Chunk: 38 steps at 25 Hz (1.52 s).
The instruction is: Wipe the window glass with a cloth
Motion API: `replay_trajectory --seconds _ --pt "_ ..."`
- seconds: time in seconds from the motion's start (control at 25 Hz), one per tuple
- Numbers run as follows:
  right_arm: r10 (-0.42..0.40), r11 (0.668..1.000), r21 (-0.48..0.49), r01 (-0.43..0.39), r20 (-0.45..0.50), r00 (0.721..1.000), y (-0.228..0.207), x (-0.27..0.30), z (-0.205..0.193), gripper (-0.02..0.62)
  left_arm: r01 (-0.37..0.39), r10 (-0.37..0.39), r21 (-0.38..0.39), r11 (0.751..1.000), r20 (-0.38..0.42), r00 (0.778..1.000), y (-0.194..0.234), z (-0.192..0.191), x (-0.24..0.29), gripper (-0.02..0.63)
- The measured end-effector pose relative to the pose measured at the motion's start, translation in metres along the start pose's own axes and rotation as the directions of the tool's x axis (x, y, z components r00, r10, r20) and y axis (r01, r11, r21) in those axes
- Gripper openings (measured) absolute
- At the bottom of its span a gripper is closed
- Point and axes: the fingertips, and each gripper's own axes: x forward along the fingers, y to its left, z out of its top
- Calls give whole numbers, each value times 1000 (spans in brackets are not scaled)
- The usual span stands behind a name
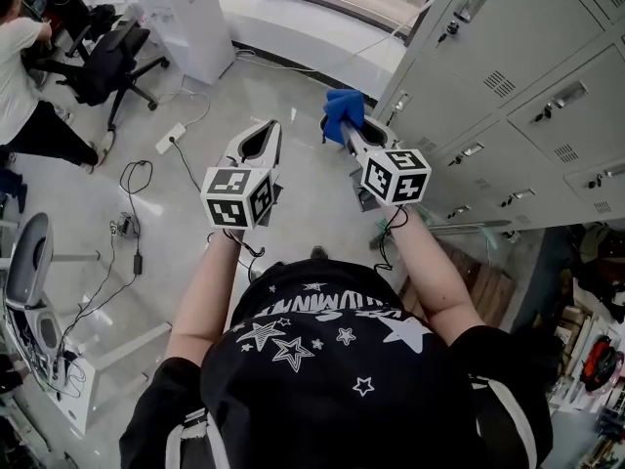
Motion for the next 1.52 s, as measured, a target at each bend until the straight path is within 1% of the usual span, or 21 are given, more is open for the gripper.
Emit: replay_trajectory --seconds 0.16,0.28,0.36,0.48,0.56,0.64,0.76,0.88,0.96,1.12,1.28,1.52 --pt "19 1000 19 -19 12 1000 -10 -1 -2 74 -13 13 6 1000 0 1000 -6 0 5 8" --pt "46 999 16 -46 13 999 -15 -1 -4 74 -29 29 4 1000 5 1000 -10 -1 8 8" --pt "64 998 8 -64 9 998 -21 0 -7 74 -27 27 18 999 -3 1000 -14 -7 8 8" --pt "62 998 22 -62 3 998 -37 3 -10 74 -38 39 43 998 -15 999 -15 -11 6 8" --pt "63 997 45 -63 -1 998 -44 8 -12 74 -62 63 32 998 0 998 -10 -7 1 8" --pt "71 996 48 -70 -5 997 -45 16 -11 74 -82 82 17 996 18 996 -3 -1 -1 8" --pt "87 995 39 -86 -4 996 -39 30 -7 74 -98 98 13 995 32 995 10 8 4 8" --pt "80 996 31 -80 -5 997 -37 45 -4 74 -93 93 -14 996 43 995 25 12 13 8" --pt "60 998 28 -59 -7 998 -42 56 -1 74 -79 80 -32 996 44 996 36 12 23 8" --pt "20 999 28 -19 -19 1000 -54 82 6 74 -45 47 -41 998 41 998 62 18 48 8" --pt "-16 999 33 16 -19 1000 -67 120 17 74 -25 27 -46 999 46 999 100 31 81 8" --pt "-69 996 52 70 -27 997 -86 179 30 74 19 -18 -60 998 22 1000 156 46 132 8"
